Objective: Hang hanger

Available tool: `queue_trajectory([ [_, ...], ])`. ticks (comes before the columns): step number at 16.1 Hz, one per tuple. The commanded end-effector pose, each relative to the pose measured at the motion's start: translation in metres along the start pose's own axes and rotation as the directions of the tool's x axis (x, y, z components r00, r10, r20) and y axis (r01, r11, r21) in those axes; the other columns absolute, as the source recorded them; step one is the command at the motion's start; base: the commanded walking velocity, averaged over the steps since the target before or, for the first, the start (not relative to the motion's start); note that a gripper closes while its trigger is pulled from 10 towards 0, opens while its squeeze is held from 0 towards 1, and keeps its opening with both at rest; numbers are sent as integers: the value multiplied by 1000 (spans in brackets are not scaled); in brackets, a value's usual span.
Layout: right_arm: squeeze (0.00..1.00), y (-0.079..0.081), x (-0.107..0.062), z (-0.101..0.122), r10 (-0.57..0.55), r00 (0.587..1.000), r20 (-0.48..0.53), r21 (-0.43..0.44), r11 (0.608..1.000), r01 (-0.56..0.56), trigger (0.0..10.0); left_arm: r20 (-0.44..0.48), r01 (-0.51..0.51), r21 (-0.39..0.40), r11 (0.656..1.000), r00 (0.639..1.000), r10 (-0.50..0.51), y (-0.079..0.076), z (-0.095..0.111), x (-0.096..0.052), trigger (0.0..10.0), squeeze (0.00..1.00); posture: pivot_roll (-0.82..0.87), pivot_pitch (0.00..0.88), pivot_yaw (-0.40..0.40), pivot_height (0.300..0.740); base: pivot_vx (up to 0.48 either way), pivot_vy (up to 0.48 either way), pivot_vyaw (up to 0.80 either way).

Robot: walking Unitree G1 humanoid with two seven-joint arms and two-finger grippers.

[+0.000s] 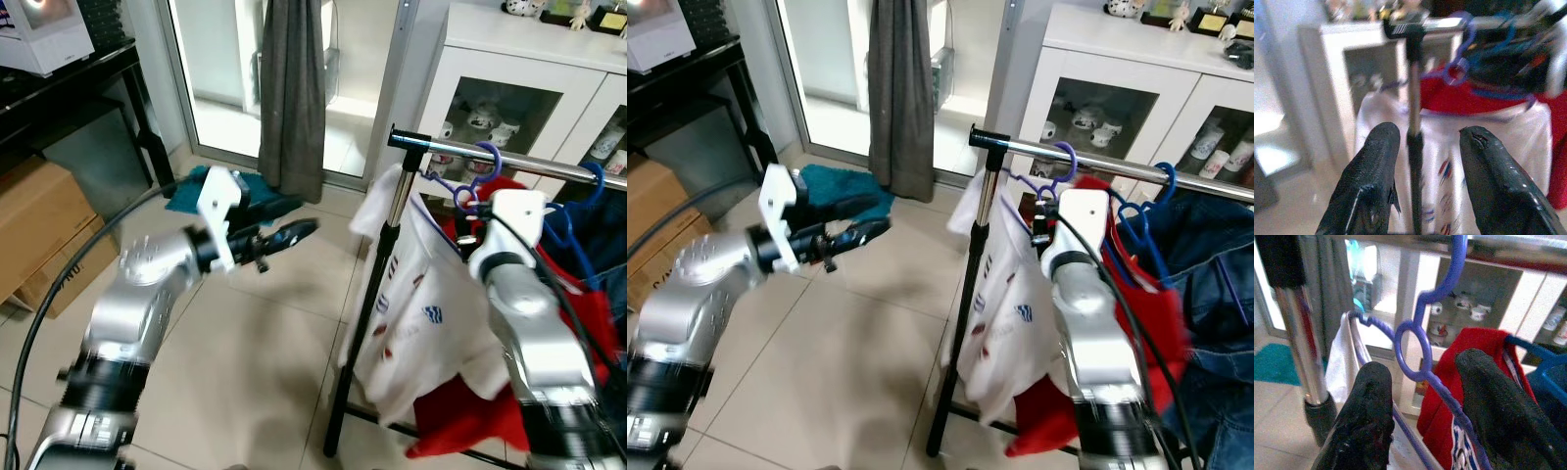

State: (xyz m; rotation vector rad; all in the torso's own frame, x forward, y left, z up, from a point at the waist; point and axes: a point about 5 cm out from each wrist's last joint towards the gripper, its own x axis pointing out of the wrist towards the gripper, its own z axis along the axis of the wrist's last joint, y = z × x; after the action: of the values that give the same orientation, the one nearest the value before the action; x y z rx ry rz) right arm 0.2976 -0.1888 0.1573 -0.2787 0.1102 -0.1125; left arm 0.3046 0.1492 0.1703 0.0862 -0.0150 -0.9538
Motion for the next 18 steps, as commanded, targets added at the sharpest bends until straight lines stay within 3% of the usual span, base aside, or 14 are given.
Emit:
queue_trajectory([
  [1, 741, -5, -3, 3, 1, 1000, 9, 8, 1000, -2, 10000, -5, -27, 19, 999, 1000, 27, 2, 3, -2, 10000, 0, -98, 0, -24, 740, 0, 0, 0],
  [2, 0, -6, -14, 7, 29, 998, 54, 9, 1000, -29, 10000, -3, -102, 28, 994, 995, 102, 1, 0, -4, 10000, 0, -97, 0, -27, 740, 0, 0, 0],
  [3, 0, -4, -28, 2, 59, 996, 66, 72, 995, -63, 10000, 2, -292, -20, 956, 956, 292, 6, -11, -8, 10000, 0, -102, 0, -22, 740, 0, 0, 0],
  [4, 0, -2, -35, -4, 63, 996, 59, 204, 976, -74, 10000, -39, -445, -39, 895, 895, 444, 10, -24, -16, 10000, 0, -106, 0, -18, 740, 0, 0, 0],
  [6, 0, 8, -48, -14, 141, 987, 81, 319, 934, -159, 10000, -59, -646, -59, 761, 763, 644, 2, -37, -33, 10000, 0, -108, 0, -13, 740, 0, 0, 0],
  [8, 0, 15, -49, -33, 200, 979, 35, 309, 930, -201, 10000, -148, -648, 53, 759, 747, 648, -17, -63, -36, 10000, 0, -97, 0, -23, 740, 0, 0, 0],
  [9, 0, 18, -50, -38, 221, 975, 24, 323, 921, -217, 10000, -151, -672, 32, 740, 728, 668, -21, -66, -35, 10000, 0, -96, 0, -31, 740, 0, 0, 0],
  [18, 0, 18, -50, -38, 221, 975, 24, 323, 921, -217, 10000, -151, -672, 32, 740, 728, 668, -21, -66, -35, 10000, 0, -96, 0, -31, 740, 0, 0, 0],
])
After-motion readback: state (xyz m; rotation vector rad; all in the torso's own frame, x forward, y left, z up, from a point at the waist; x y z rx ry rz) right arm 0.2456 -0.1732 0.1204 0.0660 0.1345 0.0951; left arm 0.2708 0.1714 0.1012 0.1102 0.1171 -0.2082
